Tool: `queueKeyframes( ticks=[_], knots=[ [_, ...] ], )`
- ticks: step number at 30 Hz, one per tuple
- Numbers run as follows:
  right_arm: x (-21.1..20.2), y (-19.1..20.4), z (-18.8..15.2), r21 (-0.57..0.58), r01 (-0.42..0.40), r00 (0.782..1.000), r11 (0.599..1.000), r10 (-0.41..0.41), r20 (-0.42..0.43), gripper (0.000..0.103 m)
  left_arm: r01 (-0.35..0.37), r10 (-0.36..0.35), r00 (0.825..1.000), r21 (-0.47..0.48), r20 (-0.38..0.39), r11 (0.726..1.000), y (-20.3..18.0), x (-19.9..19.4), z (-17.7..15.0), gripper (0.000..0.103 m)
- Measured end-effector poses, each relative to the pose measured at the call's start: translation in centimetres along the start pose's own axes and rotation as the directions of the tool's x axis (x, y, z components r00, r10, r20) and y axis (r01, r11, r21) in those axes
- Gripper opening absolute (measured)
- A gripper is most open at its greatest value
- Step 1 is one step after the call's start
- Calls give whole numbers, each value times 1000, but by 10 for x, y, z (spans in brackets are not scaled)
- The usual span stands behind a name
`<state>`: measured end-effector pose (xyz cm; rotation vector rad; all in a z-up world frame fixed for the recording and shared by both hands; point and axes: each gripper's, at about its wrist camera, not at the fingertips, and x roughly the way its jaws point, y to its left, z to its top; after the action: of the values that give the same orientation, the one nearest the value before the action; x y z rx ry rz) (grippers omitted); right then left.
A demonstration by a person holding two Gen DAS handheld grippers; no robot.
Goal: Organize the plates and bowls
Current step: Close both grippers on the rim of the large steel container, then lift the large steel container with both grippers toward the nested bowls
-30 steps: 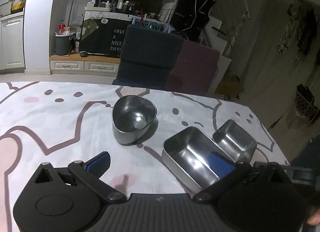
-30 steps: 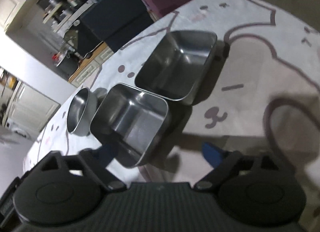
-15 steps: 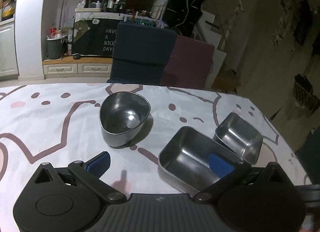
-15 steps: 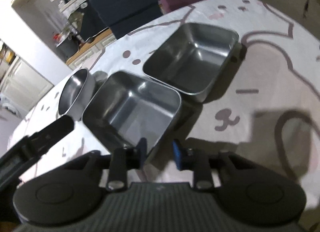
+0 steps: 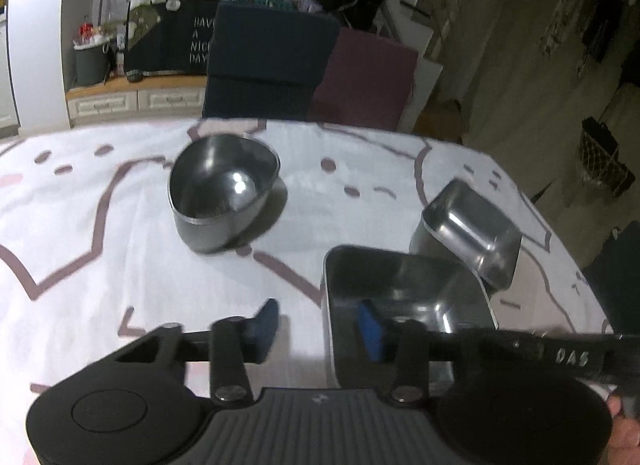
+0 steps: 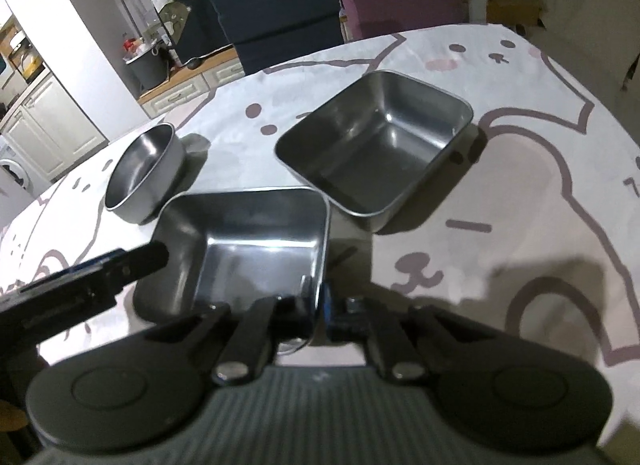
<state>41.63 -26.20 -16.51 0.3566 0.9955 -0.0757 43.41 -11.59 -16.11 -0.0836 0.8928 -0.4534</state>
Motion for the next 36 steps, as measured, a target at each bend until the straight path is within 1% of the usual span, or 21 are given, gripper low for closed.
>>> queueKeyframes(
  ticks=[1, 2, 3, 4, 7, 10, 14, 16, 23, 29, 33, 36],
  knots=[
    [0, -2, 0, -2, -1, 1000, 1000, 1, -1, 4, -1, 1, 1000, 0, -14, 1000, 0, 2, -1, 19],
    [0, -3, 1, -4, -2, 1000, 1000, 2, -3, 3, 5, -5, 1000, -6, -29, 1000, 0, 3, -2, 15],
    [-1, -4, 1, -7, -5, 1000, 1000, 4, -5, 3, 19, -20, 999, -21, -43, 1000, 0, 4, -2, 7],
    [-1, -5, 1, -12, -10, 1000, 1000, 10, -7, 3, 27, -29, 998, -37, -53, 999, -1, 4, -3, 5],
    [-6, -5, 0, -28, -20, 1000, 999, 20, -7, 3, 37, -42, 997, -67, -70, 997, -3, 2, -4, 4],
    [-17, -6, 0, -58, -14, 1000, 998, 15, 13, 3, 49, -55, 997, -92, -59, 995, -9, -10, -3, 4],
    [-41, -9, 0, -69, -29, 998, 997, 33, 45, 3, 42, -45, 999, -86, -29, 995, -24, -35, -3, 4],
    [-56, -9, -3, -80, -36, 997, 996, 42, 69, 3, 34, -37, 999, -97, -31, 995, -31, -49, -6, 4],
    [-102, -14, -22, -129, -62, 990, 990, 77, 116, 3, 13, -16, 999, -94, -31, 996, -52, -95, -28, 5],
    [-128, -24, -51, -145, -100, 988, 984, 115, 102, 3, 11, -15, 999, -117, -33, 993, -59, -121, -56, 5],
    [-137, -31, -72, -150, -107, 990, 983, 119, 73, 4, 6, -15, 998, -116, -69, 993, -64, -124, -79, 5],
    [-137, -37, -85, -152, -102, 993, 983, 110, 41, 4, 0, -12, 994, -115, -111, 993, -68, -119, -98, 5]
  ],
)
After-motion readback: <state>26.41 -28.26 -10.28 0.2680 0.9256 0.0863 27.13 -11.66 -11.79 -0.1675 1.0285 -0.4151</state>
